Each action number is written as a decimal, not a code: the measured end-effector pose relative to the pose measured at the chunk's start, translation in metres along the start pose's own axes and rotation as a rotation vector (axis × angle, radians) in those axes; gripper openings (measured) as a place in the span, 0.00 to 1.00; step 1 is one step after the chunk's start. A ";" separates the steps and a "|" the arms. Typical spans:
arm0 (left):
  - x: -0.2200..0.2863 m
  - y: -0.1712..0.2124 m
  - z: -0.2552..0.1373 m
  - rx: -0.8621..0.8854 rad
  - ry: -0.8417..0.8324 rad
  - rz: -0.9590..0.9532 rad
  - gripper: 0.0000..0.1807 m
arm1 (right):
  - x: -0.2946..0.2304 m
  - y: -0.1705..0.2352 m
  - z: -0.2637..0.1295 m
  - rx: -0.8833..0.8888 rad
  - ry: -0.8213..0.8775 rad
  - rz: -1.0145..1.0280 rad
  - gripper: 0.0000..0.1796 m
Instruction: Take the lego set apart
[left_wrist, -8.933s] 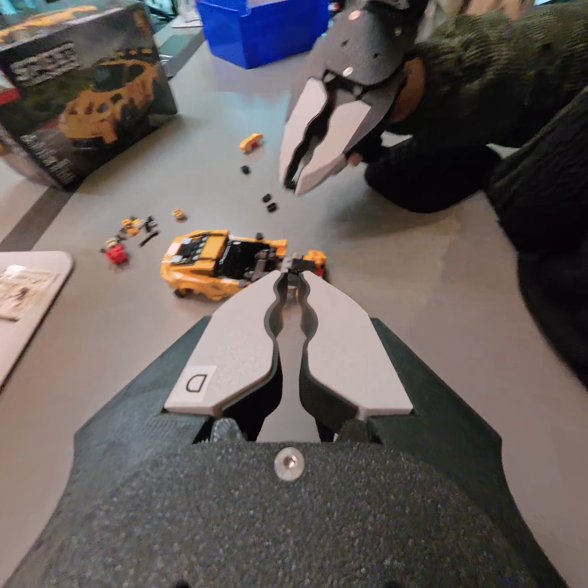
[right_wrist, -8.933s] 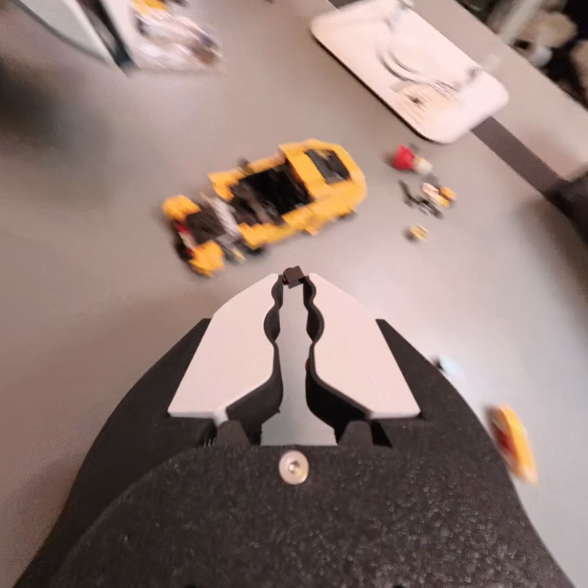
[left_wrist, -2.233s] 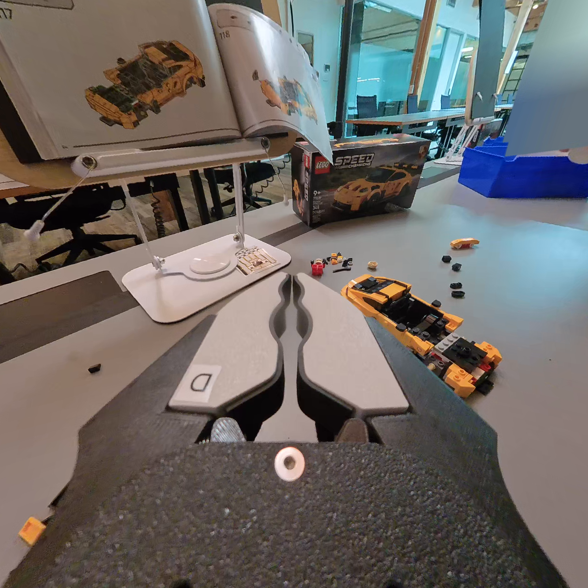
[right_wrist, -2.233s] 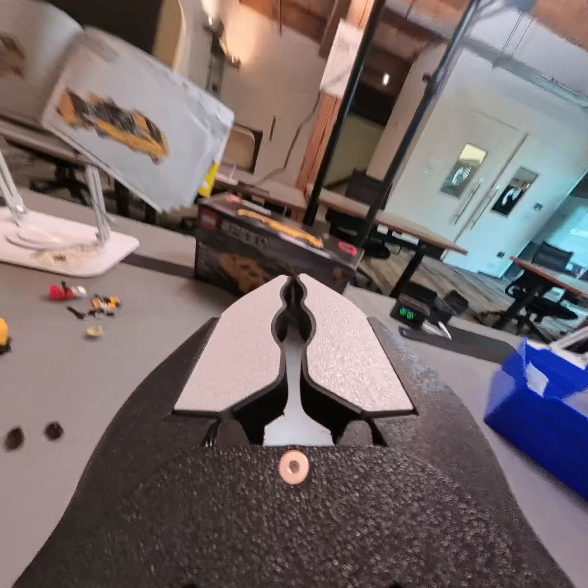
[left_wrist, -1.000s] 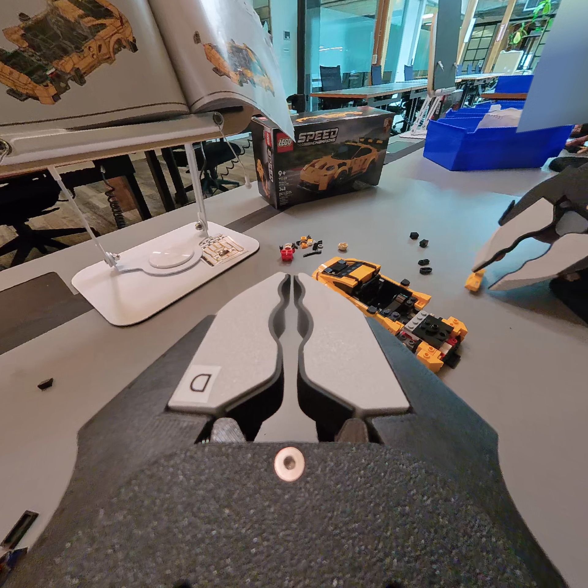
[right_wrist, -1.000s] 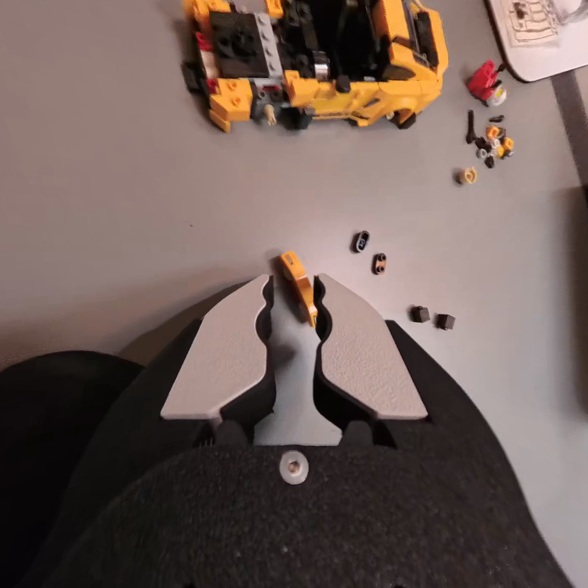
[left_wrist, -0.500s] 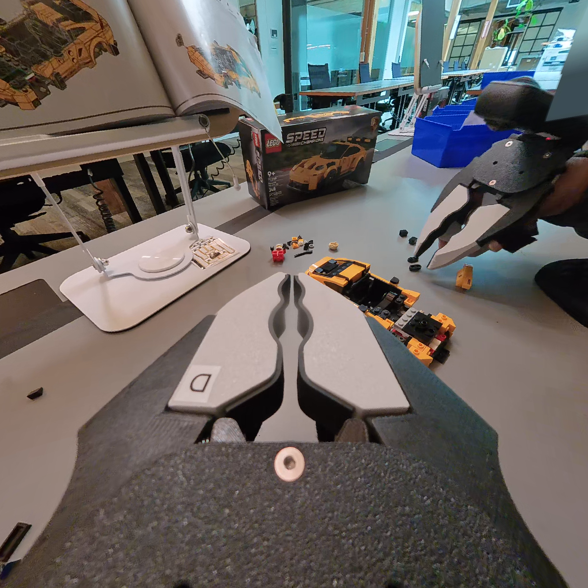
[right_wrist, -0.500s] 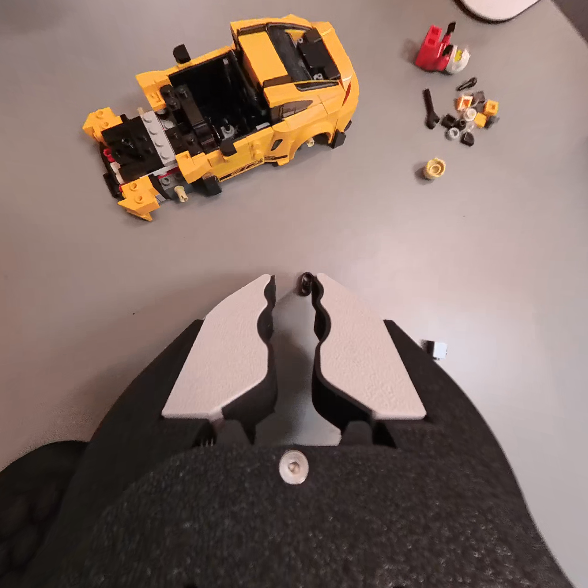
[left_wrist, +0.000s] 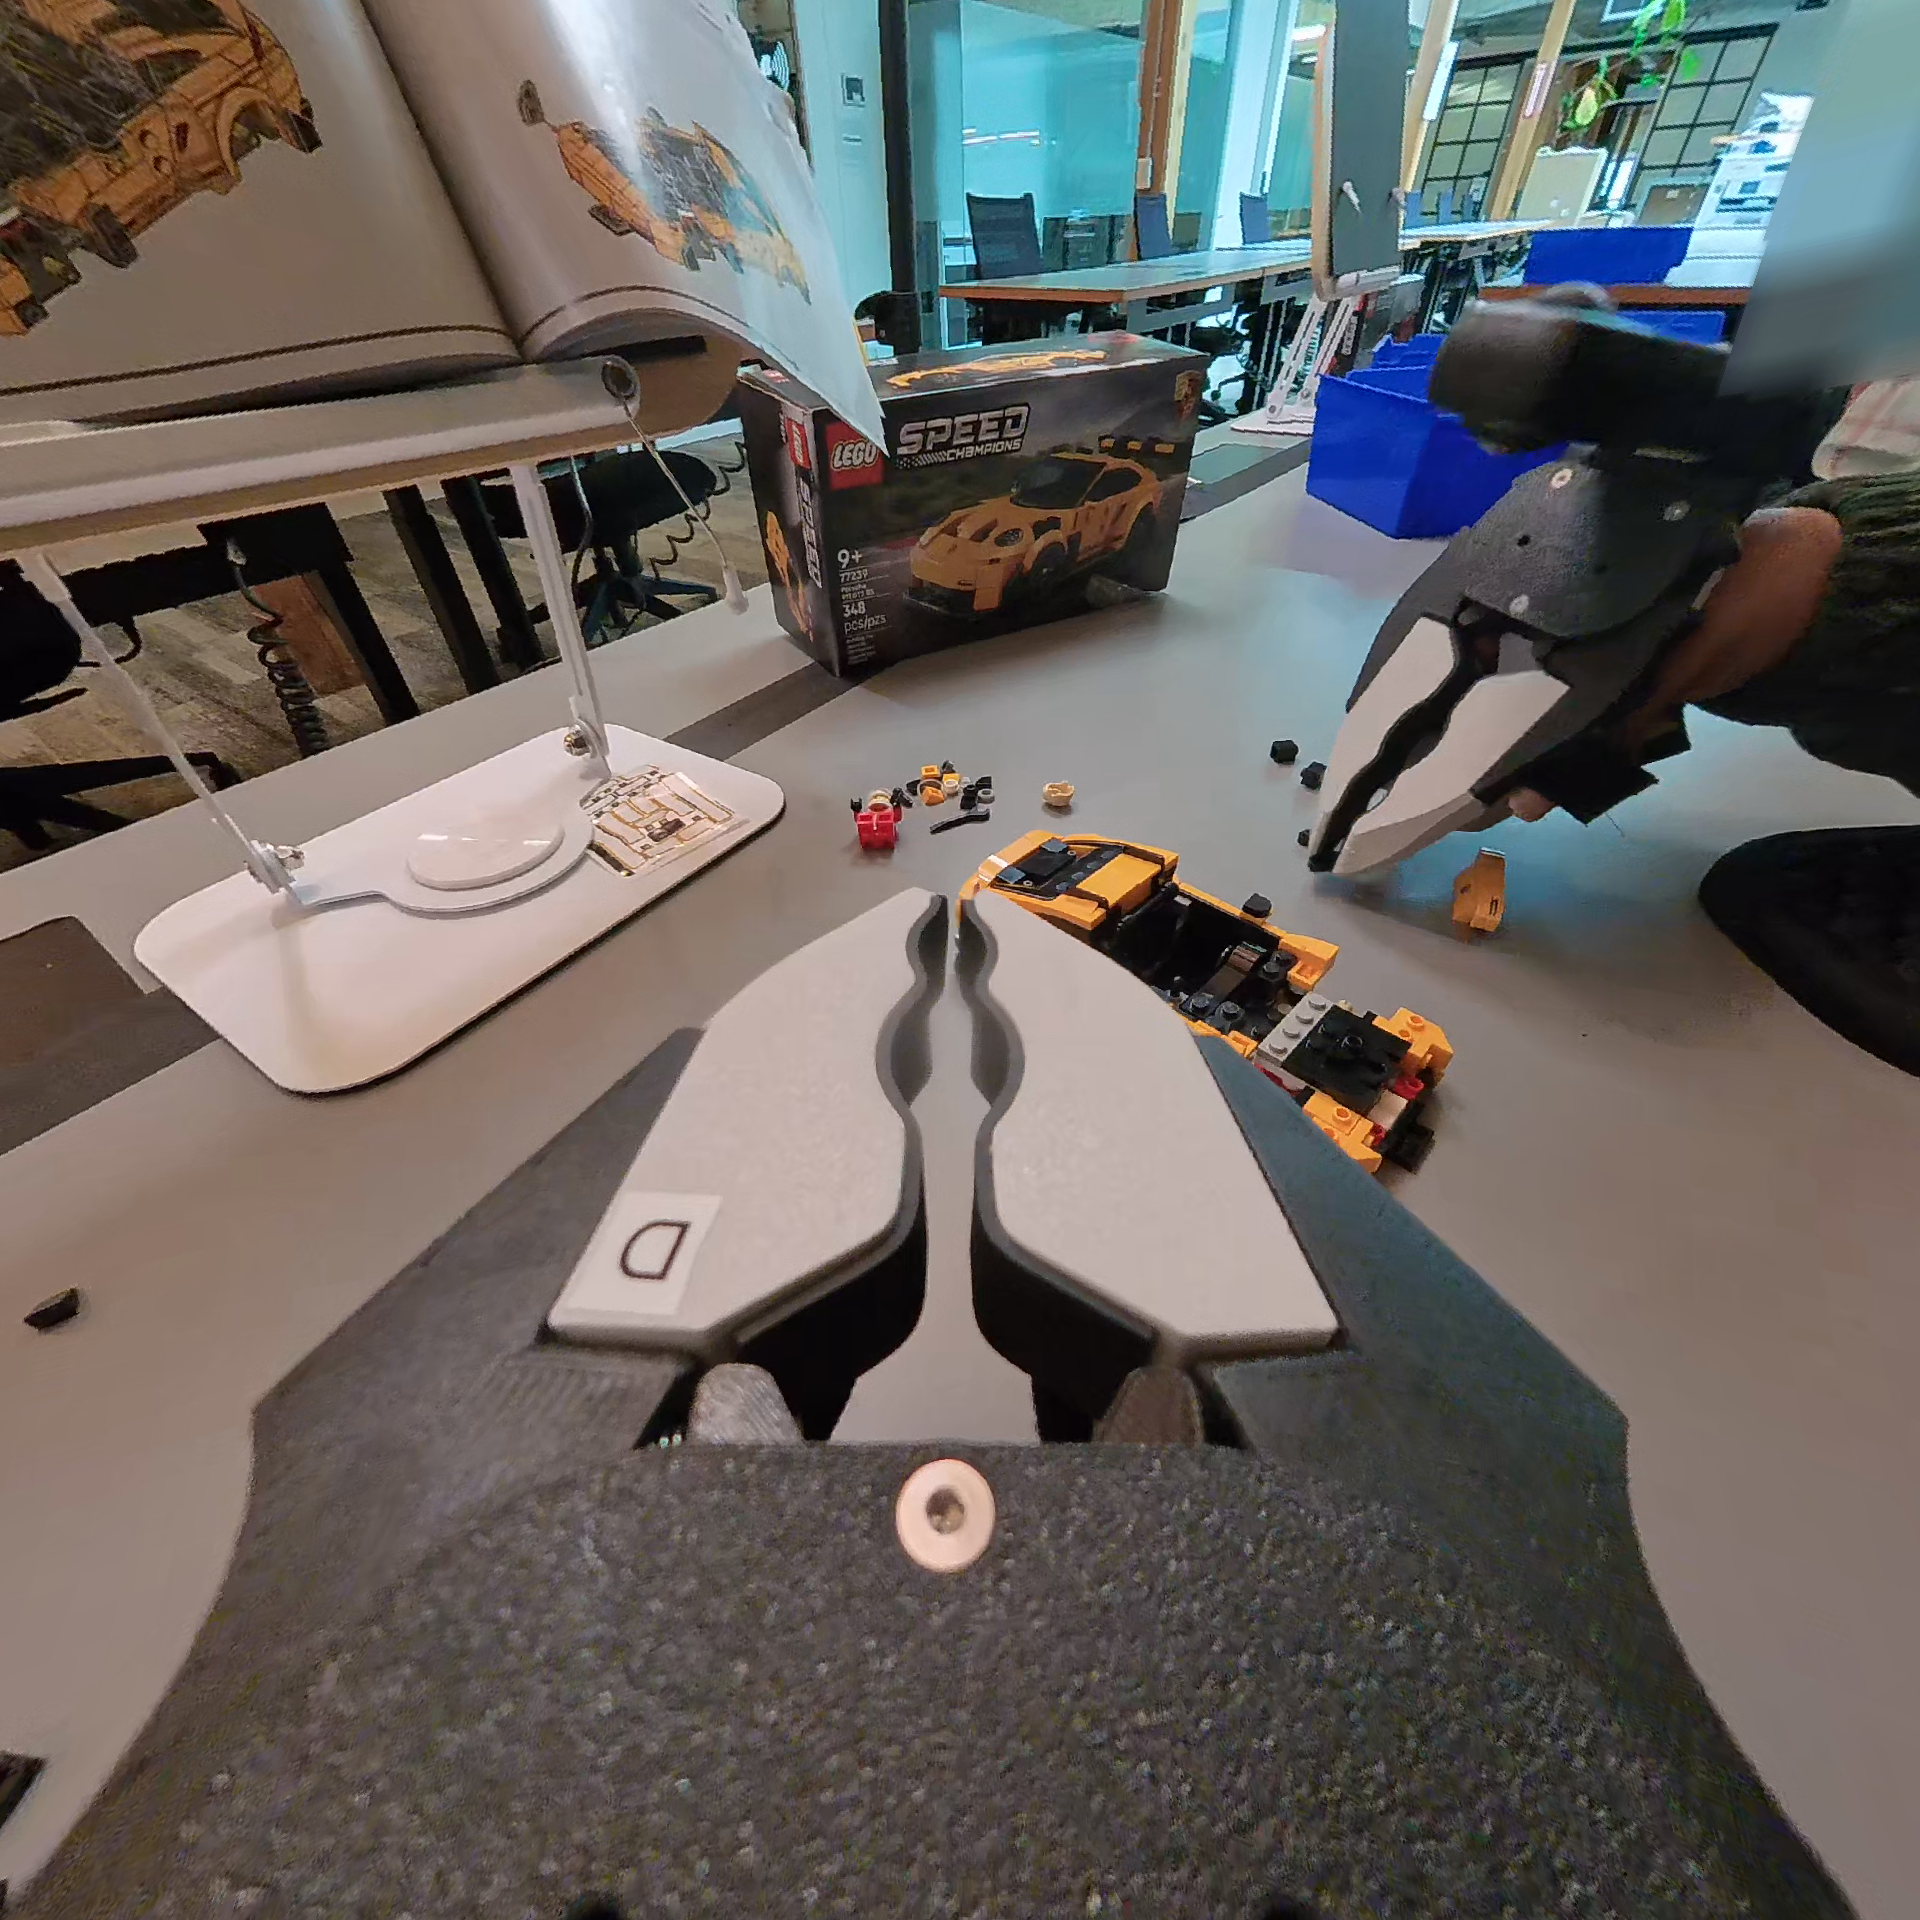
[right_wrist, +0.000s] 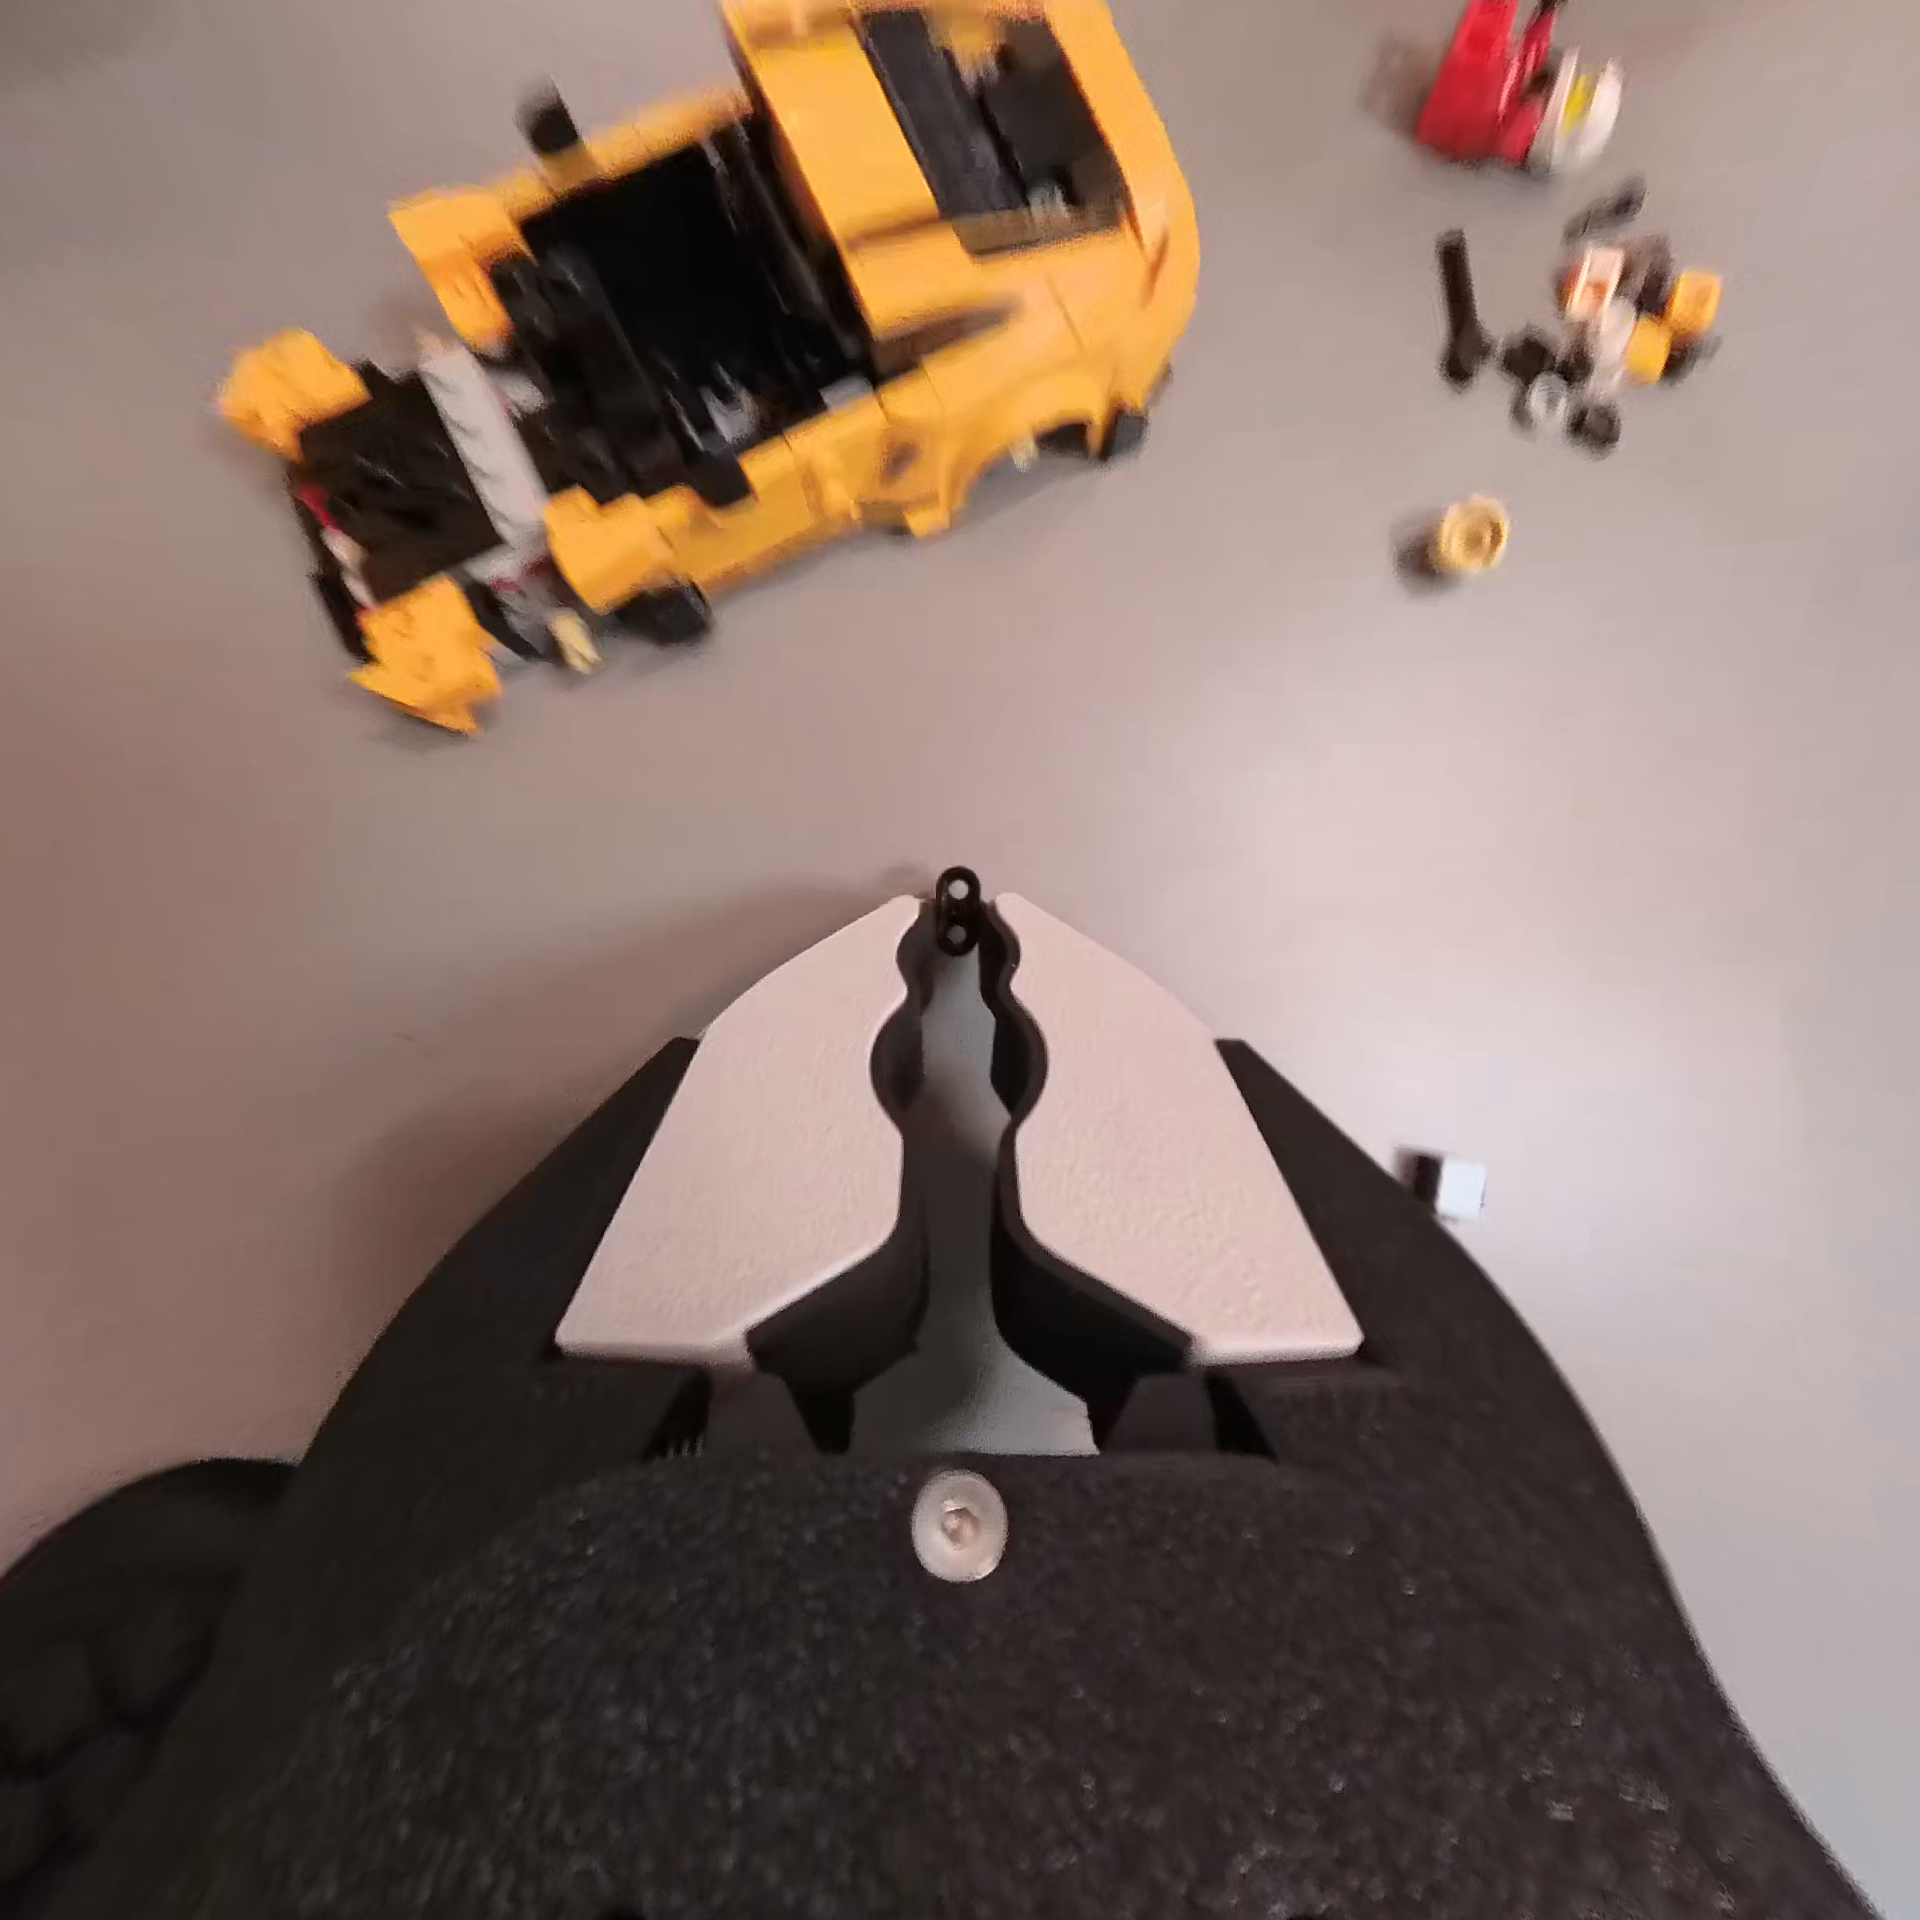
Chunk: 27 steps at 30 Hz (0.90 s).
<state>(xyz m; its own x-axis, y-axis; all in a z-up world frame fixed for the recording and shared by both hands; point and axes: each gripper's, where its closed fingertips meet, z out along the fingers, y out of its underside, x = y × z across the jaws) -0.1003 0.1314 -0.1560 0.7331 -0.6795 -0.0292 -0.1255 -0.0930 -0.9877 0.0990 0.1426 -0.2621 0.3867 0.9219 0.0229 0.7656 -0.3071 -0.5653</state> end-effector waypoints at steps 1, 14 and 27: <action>0.002 0.001 0.001 -0.005 0.009 -0.002 0.01 | -0.004 -0.010 -0.003 0.052 -0.003 -0.017 0.04; 0.031 -0.009 0.001 0.015 0.092 0.071 0.04 | -0.081 -0.143 -0.032 0.588 0.005 -0.246 0.04; 0.051 -0.019 -0.003 0.059 0.298 -0.176 0.05 | -0.103 -0.166 -0.016 0.641 0.157 -0.453 0.04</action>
<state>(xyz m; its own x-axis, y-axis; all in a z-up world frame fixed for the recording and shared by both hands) -0.0627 0.0962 -0.1383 0.5114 -0.8404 0.1794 0.0301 -0.1911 -0.9811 -0.0597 0.0949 -0.1573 0.2135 0.8660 0.4522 0.4390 0.3284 -0.8363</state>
